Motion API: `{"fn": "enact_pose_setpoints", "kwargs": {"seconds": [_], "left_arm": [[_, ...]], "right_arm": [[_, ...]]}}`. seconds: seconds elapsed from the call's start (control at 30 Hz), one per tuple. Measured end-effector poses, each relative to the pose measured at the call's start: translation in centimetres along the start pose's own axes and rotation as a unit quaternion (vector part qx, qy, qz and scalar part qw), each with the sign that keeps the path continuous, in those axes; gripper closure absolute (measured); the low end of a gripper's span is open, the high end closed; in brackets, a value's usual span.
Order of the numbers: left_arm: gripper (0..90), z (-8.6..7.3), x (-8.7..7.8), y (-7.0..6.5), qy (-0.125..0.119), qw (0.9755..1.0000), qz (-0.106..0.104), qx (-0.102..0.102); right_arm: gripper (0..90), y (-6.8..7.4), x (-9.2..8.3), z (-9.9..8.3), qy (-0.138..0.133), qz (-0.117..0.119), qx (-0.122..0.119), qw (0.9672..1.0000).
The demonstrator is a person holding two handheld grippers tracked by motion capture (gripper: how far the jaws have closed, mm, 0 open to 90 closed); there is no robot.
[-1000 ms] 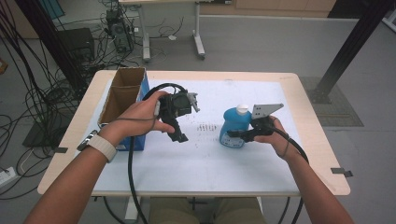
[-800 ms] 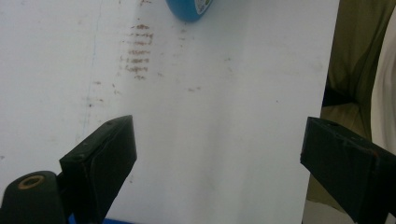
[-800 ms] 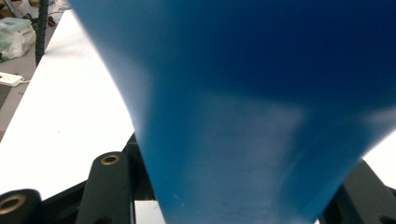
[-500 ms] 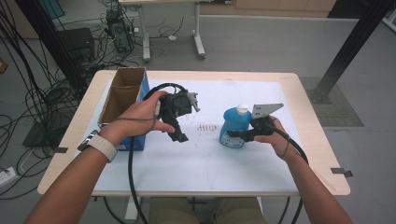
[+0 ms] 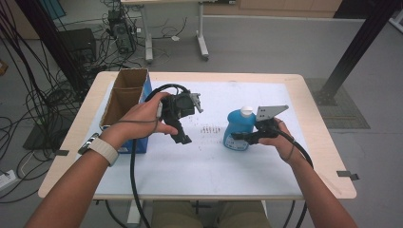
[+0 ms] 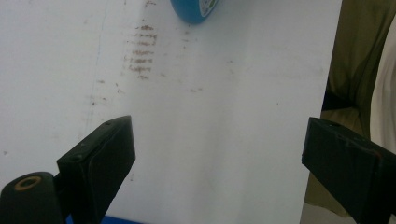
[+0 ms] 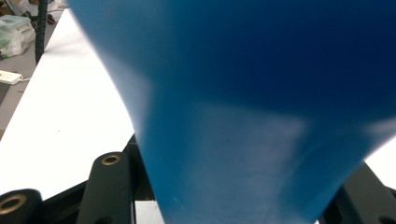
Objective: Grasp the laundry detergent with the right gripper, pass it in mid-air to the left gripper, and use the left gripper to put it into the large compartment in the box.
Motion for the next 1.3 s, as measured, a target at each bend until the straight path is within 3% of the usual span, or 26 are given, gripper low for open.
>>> {"fn": "enact_pose_setpoints", "kwargs": {"seconds": [0.27,0.67,1.3], "left_arm": [[8.9,0.1,-0.3,-0.2,-0.001,1.0000,0.000,-0.007],[8.6,0.8,-1.5,-0.9,-0.001,0.9999,0.001,-0.014],[7.0,2.8,-2.8,-2.4,-0.010,1.0000,-0.002,-0.001]], "right_arm": [[43.3,0.4,-0.3,0.3,0.001,0.005,0.000,1.0000],[43.3,1.7,-1.0,2.2,0.000,0.028,-0.008,0.9996],[43.3,4.4,-1.2,4.9,-0.002,0.073,-0.026,0.9970]]}}
Point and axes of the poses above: each handheld gripper's, and its own axes: x roughly forward along the jaws, z roughly out of its top, y roughly to its left, the point moved 7 cm from there along x, roughly forward along the jaws, and after that the axes turned 9 degrees about -y, right-handed, at the moved point
